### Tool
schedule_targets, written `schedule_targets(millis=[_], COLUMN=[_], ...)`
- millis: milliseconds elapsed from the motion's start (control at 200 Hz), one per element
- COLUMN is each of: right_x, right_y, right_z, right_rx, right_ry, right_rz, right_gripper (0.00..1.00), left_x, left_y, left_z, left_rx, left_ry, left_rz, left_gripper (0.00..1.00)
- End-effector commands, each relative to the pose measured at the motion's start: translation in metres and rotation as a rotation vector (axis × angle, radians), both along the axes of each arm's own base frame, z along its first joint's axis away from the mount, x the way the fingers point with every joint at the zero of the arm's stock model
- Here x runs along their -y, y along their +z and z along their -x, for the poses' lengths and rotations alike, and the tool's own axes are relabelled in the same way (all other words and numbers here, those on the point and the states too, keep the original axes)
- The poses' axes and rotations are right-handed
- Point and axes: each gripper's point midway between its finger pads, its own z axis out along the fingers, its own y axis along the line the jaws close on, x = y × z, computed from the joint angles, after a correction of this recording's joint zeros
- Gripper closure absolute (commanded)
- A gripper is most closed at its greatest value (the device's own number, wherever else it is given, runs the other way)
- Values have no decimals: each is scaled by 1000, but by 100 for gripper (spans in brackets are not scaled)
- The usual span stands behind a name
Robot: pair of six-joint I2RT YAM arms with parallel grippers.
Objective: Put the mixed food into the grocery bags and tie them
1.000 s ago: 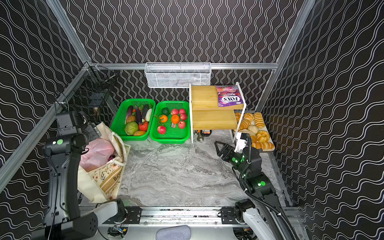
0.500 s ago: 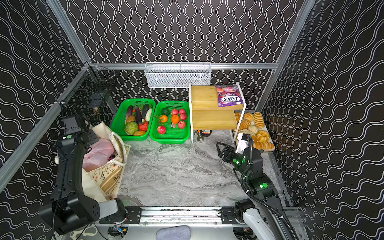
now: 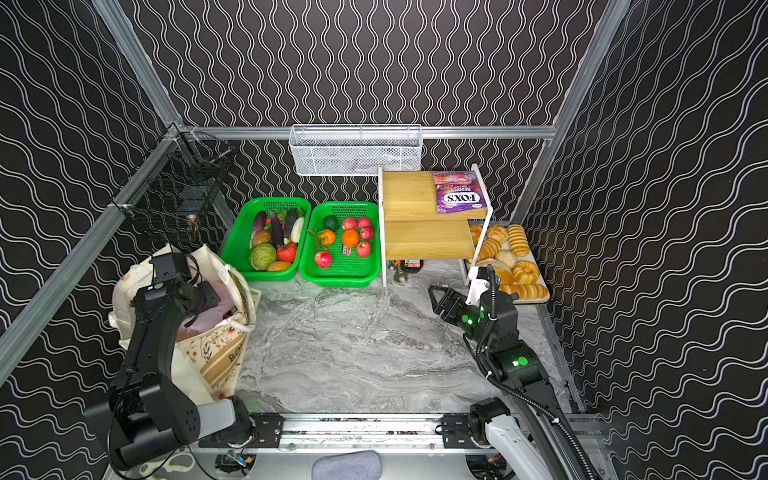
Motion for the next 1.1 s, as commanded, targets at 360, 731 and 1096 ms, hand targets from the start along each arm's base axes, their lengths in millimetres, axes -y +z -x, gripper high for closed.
schedule_targets(millis=[360, 731, 1096], right_x=[-6, -1, 81], right_y=[7, 12, -2], right_z=[-6, -16, -4], right_rx=[42, 55, 108], right_ry=[21, -18, -398], right_rz=[-15, 0, 246], right_gripper=[28, 28, 26], left_x=[10, 181, 349], left_y=[175, 207, 112], left_z=[10, -19, 5], left_rx=[351, 573, 477], left_ry=[1, -598, -1206], left_rz=[-270, 32, 165], left_gripper=[24, 31, 27])
